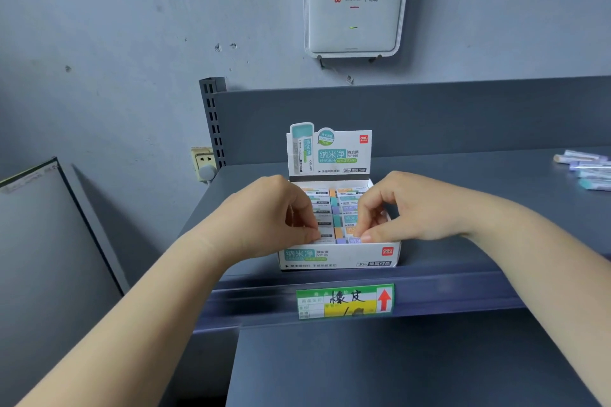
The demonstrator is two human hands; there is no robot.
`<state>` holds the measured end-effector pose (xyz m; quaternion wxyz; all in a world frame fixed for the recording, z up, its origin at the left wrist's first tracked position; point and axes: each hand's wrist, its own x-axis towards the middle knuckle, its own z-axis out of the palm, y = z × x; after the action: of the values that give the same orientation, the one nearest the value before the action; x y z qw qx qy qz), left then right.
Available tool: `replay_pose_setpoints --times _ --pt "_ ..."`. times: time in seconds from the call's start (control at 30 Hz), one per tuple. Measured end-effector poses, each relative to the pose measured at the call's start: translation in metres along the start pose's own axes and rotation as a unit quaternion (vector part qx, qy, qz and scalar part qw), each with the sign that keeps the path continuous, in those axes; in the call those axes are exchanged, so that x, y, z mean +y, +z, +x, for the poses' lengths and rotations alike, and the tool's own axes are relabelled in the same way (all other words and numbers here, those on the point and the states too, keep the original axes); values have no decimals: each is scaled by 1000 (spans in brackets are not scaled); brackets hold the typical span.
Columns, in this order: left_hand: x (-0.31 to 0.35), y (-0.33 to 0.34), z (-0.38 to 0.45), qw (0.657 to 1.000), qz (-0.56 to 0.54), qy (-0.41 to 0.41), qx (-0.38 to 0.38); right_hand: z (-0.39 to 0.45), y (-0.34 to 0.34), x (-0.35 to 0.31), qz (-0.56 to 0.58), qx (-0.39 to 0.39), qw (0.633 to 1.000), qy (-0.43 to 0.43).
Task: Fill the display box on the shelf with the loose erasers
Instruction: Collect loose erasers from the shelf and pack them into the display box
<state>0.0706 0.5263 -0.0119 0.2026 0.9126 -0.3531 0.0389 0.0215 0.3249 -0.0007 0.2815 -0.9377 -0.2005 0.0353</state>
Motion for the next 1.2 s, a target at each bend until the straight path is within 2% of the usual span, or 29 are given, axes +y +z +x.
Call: replay_pose_setpoints --times 0.17,0.37,0.57,0.77,0.9,1.2 --pt "3 1 -1 1000 -6 1 6 2 0 -3 -76 4 997 12" --pt "14 1 -3 1000 12 -22 14 0 4 0 -44 50 998 -5" --pt "50 10 6 991 45 -41 118 -31 -14 17 -40 194 979 -47" --pt "122 34 39 972 151 7 177 -86 -50 59 -198 234 952 -5" --pt "178 63 67 963 201 46 174 -134 -74 88 -307 227 923 49" --pt "268 127 120 963 212 106 133 -227 -116 151 -394 239 879 121"
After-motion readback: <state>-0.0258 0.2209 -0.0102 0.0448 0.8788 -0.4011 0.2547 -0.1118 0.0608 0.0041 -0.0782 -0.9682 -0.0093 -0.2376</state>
